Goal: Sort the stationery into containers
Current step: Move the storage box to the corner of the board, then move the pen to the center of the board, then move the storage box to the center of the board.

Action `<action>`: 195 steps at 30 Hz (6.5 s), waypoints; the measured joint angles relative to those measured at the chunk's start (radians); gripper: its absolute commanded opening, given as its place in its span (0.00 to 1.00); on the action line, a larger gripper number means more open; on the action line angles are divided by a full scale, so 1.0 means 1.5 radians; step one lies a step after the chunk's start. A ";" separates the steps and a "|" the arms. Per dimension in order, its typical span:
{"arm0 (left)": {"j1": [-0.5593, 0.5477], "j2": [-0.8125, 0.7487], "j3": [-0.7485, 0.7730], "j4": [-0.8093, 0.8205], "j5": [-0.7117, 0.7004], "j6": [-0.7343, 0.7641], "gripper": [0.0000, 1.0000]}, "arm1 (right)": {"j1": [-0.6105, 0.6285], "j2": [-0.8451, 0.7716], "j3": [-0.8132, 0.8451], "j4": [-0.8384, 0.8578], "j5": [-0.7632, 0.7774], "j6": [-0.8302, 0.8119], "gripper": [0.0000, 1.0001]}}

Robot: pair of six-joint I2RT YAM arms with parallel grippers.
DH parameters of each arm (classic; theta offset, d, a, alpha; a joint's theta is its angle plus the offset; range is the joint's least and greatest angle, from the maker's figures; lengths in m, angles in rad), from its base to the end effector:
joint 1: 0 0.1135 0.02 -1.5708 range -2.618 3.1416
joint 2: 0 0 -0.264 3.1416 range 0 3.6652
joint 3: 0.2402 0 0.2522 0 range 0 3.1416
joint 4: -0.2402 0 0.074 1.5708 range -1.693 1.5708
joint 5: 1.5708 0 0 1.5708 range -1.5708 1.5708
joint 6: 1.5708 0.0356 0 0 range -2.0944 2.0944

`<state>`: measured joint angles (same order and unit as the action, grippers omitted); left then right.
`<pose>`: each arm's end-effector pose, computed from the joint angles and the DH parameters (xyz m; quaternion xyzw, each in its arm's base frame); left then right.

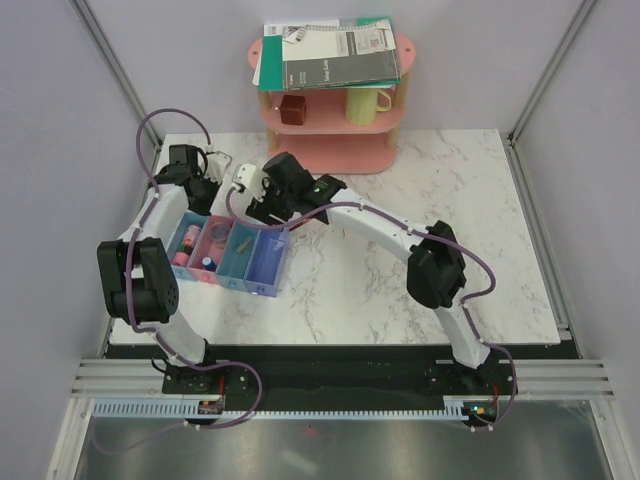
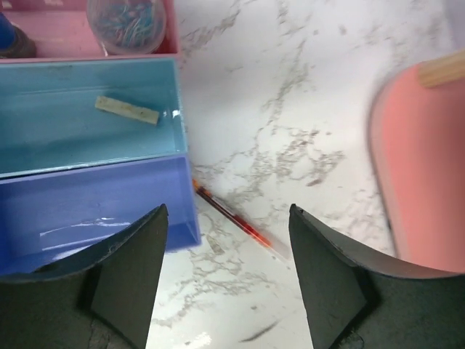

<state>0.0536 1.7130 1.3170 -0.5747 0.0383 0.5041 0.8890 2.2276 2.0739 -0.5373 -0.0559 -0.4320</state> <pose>0.3680 0.0184 0.2453 0.2189 0.9298 0.0637 0.2891 0.3242 0.4026 0.2745 -0.5643 0.7069 0.1210 0.4089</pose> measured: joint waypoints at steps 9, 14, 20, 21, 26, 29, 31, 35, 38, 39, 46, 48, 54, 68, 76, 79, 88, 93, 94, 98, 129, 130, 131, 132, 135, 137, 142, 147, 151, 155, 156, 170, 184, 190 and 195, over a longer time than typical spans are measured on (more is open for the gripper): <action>0.000 -0.082 0.000 -0.016 0.033 -0.004 0.72 | -0.077 -0.088 -0.053 -0.016 -0.025 -0.086 0.84; 0.000 -0.128 -0.006 -0.030 0.049 -0.001 0.81 | -0.164 -0.064 -0.062 -0.076 -0.050 -0.188 0.87; 0.000 -0.167 -0.019 -0.053 0.053 -0.001 0.84 | -0.199 -0.019 -0.070 -0.129 -0.073 -0.322 0.87; 0.000 -0.172 -0.020 -0.056 0.053 -0.001 0.85 | -0.197 -0.012 -0.070 -0.135 -0.077 -0.336 0.88; 0.000 -0.190 -0.020 -0.065 0.051 0.000 0.85 | -0.180 0.022 -0.069 -0.158 -0.103 -0.403 0.88; 0.000 -0.199 -0.021 -0.074 0.051 0.000 0.85 | -0.173 0.042 -0.066 -0.163 -0.113 -0.426 0.87; 0.000 -0.207 -0.022 -0.076 0.051 0.000 0.85 | -0.172 0.061 -0.059 -0.165 -0.118 -0.439 0.87; 0.000 -0.228 -0.029 -0.084 0.051 0.000 0.85 | -0.172 0.094 -0.036 -0.170 -0.129 -0.456 0.86; 0.000 -0.237 -0.036 -0.087 0.051 0.002 0.85 | -0.172 0.106 -0.007 -0.171 -0.138 -0.463 0.85; 0.000 -0.239 -0.038 -0.087 0.051 0.003 0.85 | -0.172 0.111 0.002 -0.171 -0.141 -0.464 0.84; 0.000 -0.247 -0.046 -0.090 0.049 0.009 0.86 | -0.170 0.132 0.026 -0.181 -0.175 -0.480 0.80; 0.000 -0.254 -0.046 -0.090 0.046 0.010 0.85 | -0.170 0.137 0.032 -0.192 -0.186 -0.484 0.79; 0.000 -0.274 -0.046 -0.090 0.043 0.012 0.85 | -0.168 0.149 0.056 -0.243 -0.228 -0.495 0.80; 0.001 -0.285 -0.064 -0.089 0.044 0.012 0.85 | -0.171 0.085 0.016 -0.142 -0.238 -0.376 0.79; 0.001 -0.285 -0.084 -0.084 0.045 0.012 0.85 | -0.165 0.079 0.001 0.054 -0.144 -0.299 0.80; 0.002 -0.285 -0.087 -0.084 0.045 0.012 0.85 | -0.158 0.086 -0.017 0.127 -0.104 -0.280 0.80; 0.012 -0.285 -0.095 -0.072 0.044 0.012 0.85 | -0.132 0.148 -0.048 0.244 -0.047 -0.236 0.79; 0.018 -0.285 -0.095 -0.068 0.044 0.014 0.86 | -0.127 0.137 -0.105 0.284 -0.035 -0.220 0.78; 0.020 -0.285 -0.096 -0.068 0.044 0.014 0.85 | -0.127 0.128 -0.121 0.291 -0.034 -0.216 0.78; 0.029 -0.285 -0.100 -0.066 0.043 0.015 0.85 | -0.127 0.077 -0.203 0.302 -0.022 -0.202 0.77; 0.055 -0.376 -0.171 -0.013 0.023 0.019 0.86 | -0.017 -0.163 -0.508 0.223 0.013 -0.050 0.72; 0.055 -0.377 -0.176 -0.013 0.020 0.019 0.86 | -0.017 -0.168 -0.508 0.222 0.028 -0.050 0.72; 0.056 -0.377 -0.183 -0.012 0.014 0.019 0.86 | -0.018 -0.174 -0.506 0.218 0.046 -0.047 0.72; 0.057 -0.377 -0.187 -0.013 0.011 0.019 0.86 | -0.019 -0.180 -0.504 0.215 0.057 -0.046 0.72; 0.062 -0.377 -0.207 -0.002 -0.002 0.021 0.86 | -0.025 -0.202 -0.478 0.192 0.088 -0.034 0.72; 0.065 -0.376 -0.222 0.008 -0.011 0.026 0.86 | -0.029 -0.216 -0.445 0.183 0.098 -0.021 0.72; 0.065 -0.359 -0.254 0.054 -0.051 0.043 0.86 | -0.032 -0.230 -0.350 0.173 0.090 0.010 0.72; 0.065 -0.316 -0.263 0.104 -0.086 0.054 0.85 | -0.026 -0.216 -0.277 0.170 0.068 0.025 0.72; 0.065 -0.284 -0.263 0.145 -0.110 0.066 0.85 | -0.021 -0.168 -0.239 0.175 0.049 0.032 0.73; 0.065 -0.248 -0.263 0.184 -0.131 0.084 0.85 | -0.018 -0.109 -0.227 0.174 0.033 0.037 0.73; 0.065 -0.240 -0.263 0.190 -0.136 0.087 0.85 | -0.018 -0.094 -0.225 0.173 0.031 0.039 0.73; 0.068 -0.168 -0.252 0.231 -0.140 0.104 0.85 | -0.015 -0.005 -0.198 0.181 0.021 0.040 0.73; 0.068 -0.140 -0.252 0.226 -0.068 0.109 0.83 | -0.010 0.079 -0.123 0.227 0.115 -0.008 0.73; 0.068 -0.137 -0.252 0.225 -0.056 0.109 0.83 | -0.024 0.119 -0.076 0.234 0.159 -0.030 0.73; 0.068 -0.136 -0.252 0.222 -0.043 0.108 0.82 | -0.048 0.121 -0.076 0.234 0.183 -0.040 0.73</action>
<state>0.1558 1.5085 0.9394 -0.2413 -0.0265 0.6666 0.8165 2.4092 1.9606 -0.1867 0.2180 -0.4915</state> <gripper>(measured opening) 0.831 0.731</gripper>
